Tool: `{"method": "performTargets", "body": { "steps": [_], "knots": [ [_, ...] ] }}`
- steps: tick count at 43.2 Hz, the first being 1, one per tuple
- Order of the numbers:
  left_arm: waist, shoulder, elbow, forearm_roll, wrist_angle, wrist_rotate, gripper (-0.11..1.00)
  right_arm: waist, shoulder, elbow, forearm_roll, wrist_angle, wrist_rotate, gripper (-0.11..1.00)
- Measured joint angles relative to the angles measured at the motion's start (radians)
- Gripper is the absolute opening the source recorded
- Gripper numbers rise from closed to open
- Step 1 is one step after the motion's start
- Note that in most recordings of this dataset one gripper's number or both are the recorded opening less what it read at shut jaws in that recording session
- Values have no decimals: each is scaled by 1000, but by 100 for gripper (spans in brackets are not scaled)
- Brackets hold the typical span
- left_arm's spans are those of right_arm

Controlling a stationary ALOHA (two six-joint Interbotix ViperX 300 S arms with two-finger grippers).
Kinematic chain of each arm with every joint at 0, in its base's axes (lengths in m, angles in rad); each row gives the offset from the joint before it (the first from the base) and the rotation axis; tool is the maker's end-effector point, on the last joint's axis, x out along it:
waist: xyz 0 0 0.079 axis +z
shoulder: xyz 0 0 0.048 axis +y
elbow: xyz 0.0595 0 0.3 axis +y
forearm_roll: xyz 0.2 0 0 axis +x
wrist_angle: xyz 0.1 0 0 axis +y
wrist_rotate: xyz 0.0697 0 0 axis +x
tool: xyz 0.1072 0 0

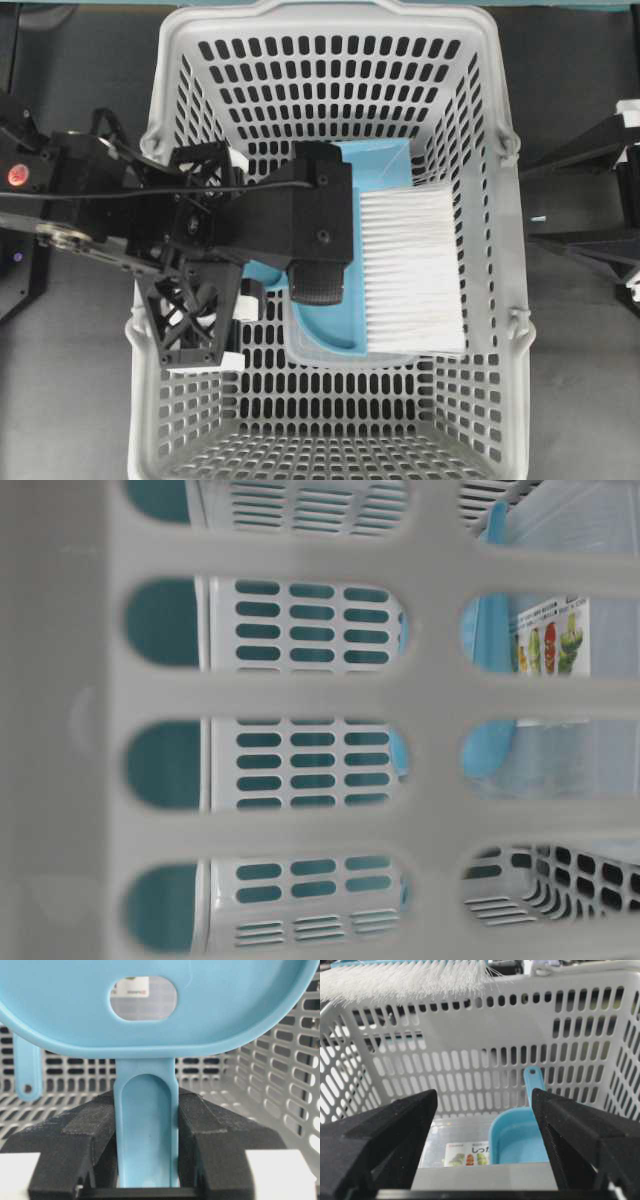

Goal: Pick up the hand brush from the shopping basket with the left arm.

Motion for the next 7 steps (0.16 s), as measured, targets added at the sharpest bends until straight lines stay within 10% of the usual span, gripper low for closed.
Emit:
{"method": "performTargets", "body": {
  "steps": [7],
  "knots": [
    [2, 0, 0, 0, 0, 6, 25, -2, -2, 0, -2, 0, 0, 73]
  ]
}}
